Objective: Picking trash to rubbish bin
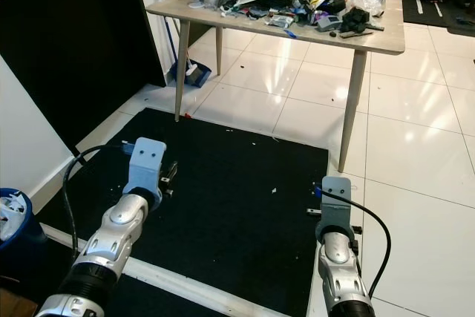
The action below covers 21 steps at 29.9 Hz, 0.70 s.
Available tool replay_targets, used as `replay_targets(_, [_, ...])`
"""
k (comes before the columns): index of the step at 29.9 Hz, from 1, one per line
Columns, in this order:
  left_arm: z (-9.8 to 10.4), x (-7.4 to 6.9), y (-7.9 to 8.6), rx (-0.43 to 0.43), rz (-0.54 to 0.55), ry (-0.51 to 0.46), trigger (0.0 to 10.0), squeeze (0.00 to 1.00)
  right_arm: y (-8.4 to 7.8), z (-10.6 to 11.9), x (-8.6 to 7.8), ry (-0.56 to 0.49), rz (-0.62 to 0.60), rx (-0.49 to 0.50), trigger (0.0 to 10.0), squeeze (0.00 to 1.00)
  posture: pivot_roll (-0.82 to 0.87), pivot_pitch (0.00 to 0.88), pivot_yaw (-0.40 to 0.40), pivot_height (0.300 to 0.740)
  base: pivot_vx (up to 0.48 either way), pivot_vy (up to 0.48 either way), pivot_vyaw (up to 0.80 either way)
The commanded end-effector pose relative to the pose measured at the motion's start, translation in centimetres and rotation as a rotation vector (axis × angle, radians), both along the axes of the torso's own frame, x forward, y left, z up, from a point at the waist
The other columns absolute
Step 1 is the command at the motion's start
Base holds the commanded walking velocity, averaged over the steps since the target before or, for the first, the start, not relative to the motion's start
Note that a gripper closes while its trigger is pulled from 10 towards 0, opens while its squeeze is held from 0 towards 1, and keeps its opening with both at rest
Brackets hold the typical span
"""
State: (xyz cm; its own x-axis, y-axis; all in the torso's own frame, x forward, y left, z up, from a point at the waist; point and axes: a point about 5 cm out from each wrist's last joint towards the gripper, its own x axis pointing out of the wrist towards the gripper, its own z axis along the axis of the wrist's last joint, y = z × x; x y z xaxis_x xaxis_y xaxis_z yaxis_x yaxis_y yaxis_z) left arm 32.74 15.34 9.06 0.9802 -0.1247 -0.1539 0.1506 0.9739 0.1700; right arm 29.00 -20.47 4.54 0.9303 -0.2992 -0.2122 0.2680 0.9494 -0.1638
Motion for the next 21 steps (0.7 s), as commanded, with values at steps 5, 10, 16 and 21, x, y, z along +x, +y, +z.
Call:
replay_targets(5, [-0.03,-0.14,0.04,-0.007,-0.009,-0.003,10.0,0.00,0.45,-0.27,-0.16,0.010,0.019,0.023,10.0,0.00,-0.04,0.081,0.057,0.740,0.426,0.000,0.00])
replay_targets(10, [0.00,-0.10,0.09,-0.010,-0.012,-0.004,10.0,0.00,0.62,-0.23,-0.17,0.009,0.029,0.016,10.0,0.00,-0.05,0.076,0.058,0.740,0.434,0.000,0.00])
replay_targets(16, [0.04,-0.06,0.08,-0.012,-0.021,-0.005,10.0,0.00,0.84,0.10,-0.03,-0.014,0.052,-0.002,10.0,0.00,-0.05,0.066,0.059,0.740,0.438,0.000,0.00])
replay_targets(21, [0.02,-0.14,0.05,-0.010,-0.027,-0.005,10.0,0.00,1.11,0.32,0.02,-0.028,0.068,-0.005,10.0,0.00,-0.05,0.058,0.058,0.740,0.436,0.000,0.00])
